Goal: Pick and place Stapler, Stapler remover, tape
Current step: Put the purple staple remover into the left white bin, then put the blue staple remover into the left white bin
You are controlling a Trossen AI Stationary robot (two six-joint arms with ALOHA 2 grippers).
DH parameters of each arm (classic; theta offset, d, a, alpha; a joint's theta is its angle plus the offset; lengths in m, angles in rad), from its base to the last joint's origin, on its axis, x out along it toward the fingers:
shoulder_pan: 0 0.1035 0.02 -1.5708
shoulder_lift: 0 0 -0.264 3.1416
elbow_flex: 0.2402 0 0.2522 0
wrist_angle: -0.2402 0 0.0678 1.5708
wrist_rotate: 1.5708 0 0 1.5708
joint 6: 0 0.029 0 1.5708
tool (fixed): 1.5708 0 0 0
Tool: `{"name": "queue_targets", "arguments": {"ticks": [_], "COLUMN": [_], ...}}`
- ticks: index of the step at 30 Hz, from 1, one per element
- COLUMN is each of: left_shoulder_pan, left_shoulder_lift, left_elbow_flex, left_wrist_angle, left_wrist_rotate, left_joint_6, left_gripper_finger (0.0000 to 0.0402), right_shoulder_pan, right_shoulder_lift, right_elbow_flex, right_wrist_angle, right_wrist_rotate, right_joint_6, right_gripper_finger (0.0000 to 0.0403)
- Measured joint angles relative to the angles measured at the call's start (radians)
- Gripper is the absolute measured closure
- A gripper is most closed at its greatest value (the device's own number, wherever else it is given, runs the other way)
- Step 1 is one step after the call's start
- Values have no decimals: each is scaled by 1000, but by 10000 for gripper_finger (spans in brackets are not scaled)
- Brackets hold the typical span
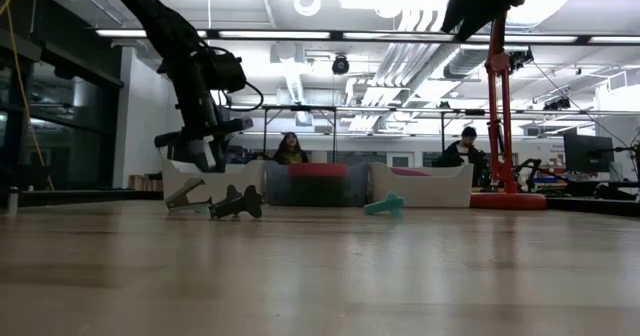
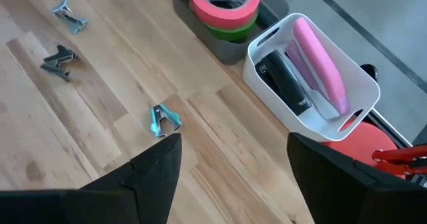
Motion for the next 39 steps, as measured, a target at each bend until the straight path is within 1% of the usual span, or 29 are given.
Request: {"name": "queue_targets", "arguments": {"ticks": [3, 6, 11, 15, 18, 22, 25, 29, 33, 36, 39], "left_shoulder_pan": [0, 0, 0, 0, 0, -13, -51, -126, -211, -269, -329], "left_shoulder_lift": [0, -2, -36, -81, -122, -165, -179, -180, -180, -180, -180], "left_elbow_flex": [0, 0, 0, 0, 0, 1, 1, 1, 1, 1, 1], "left_wrist_angle": [0, 0, 0, -2, -48, -163, -265, -349, -359, -378, -397], "left_wrist_rotate": [25, 41, 43, 53, 137, 291, 329, 302, 254, 235, 231], "left_joint_6": [2, 11, 22, 77, 164, 305, 403, 497, 530, 545, 581], "left_gripper_finger": [198, 175, 177, 187, 192, 193, 193, 193, 193, 191, 180], "right_shoulder_pan": [0, 0, 0, 0, 0, 0, 0, 0, 0, 0, 0], "right_shoulder_lift": [0, 0, 0, 0, 0, 0, 0, 0, 0, 0, 0], "right_elbow_flex": [0, 0, 0, 0, 0, 0, 0, 0, 0, 0, 0], "right_wrist_angle": [0, 0, 0, 0, 0, -1, -1, 0, 0, 0, 0], "right_wrist_rotate": [-13, -14, -15, -29, -50, -58, -56, -55, -50, -51, -51], "right_joint_6": [0, -1, -19, -39, -60, -88, -111, -134, -139, -139, -139], "right_gripper_finger": [139, 139, 139, 139, 139, 139, 139, 139, 139, 139, 139]}}
